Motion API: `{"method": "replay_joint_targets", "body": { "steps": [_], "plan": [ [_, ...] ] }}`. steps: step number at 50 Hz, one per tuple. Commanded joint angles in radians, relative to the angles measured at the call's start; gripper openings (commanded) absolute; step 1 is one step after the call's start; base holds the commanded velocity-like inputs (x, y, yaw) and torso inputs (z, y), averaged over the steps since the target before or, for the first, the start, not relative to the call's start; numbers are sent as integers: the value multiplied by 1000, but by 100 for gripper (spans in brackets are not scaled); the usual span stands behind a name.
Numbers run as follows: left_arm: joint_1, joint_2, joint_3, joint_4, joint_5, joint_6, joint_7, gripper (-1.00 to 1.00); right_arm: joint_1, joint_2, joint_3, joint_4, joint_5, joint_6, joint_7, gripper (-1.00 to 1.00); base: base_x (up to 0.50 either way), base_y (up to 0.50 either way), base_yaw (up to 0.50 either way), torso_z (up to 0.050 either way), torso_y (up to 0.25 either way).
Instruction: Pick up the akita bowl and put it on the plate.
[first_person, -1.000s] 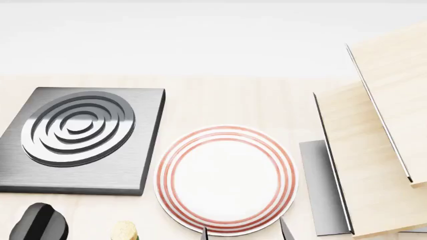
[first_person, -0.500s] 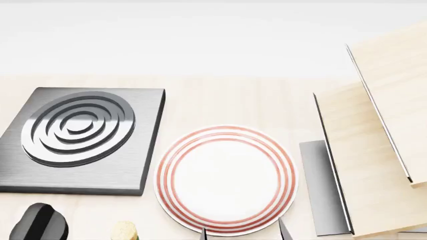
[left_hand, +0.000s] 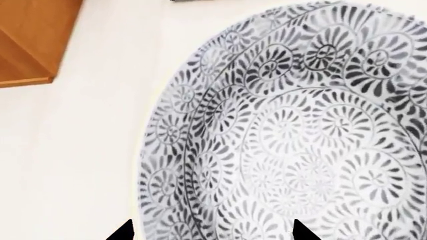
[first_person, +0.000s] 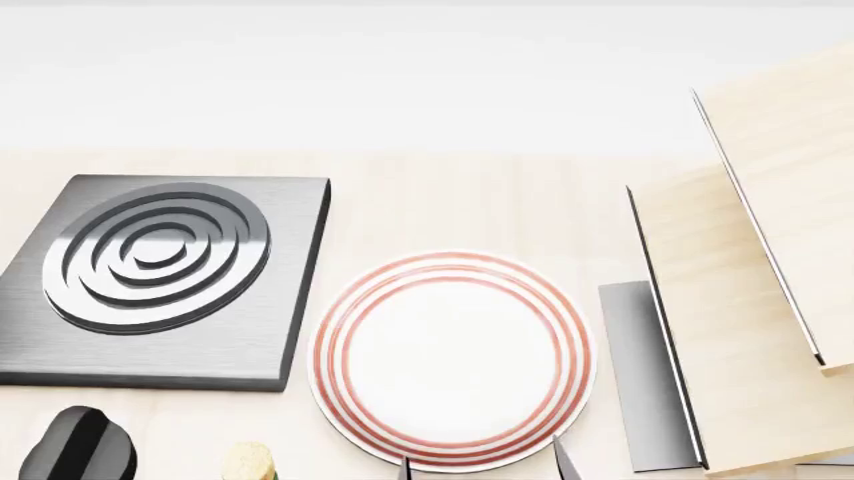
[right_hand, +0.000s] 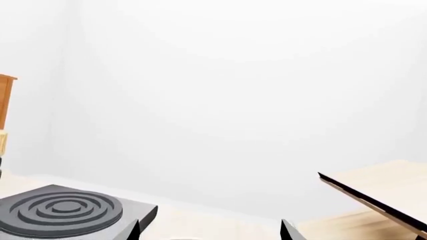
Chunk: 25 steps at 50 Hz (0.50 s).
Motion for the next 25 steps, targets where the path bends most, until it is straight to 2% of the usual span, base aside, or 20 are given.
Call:
{"method": "replay_joint_targets", "body": {
  "steps": [1,17,18,25],
  "plan": [
    [-31,-9,41,-66,20,-15,-26,100,1,2,-3,9,3,-6,2,100,0,0,0,0,0],
    [-42,11,47,-159,11,27,-70,100,4,3,-8,22,4,-11,6,100,0,0,0,0,0],
    [-32,13,57,-164,17,49,-84,-100,4,3,-8,23,4,-12,6,100,0,0,0,0,0],
    [-54,23,59,-188,18,61,-110,-100,5,4,-9,30,7,-16,8,100,4,0,-2,-2,0]
  ]
}}
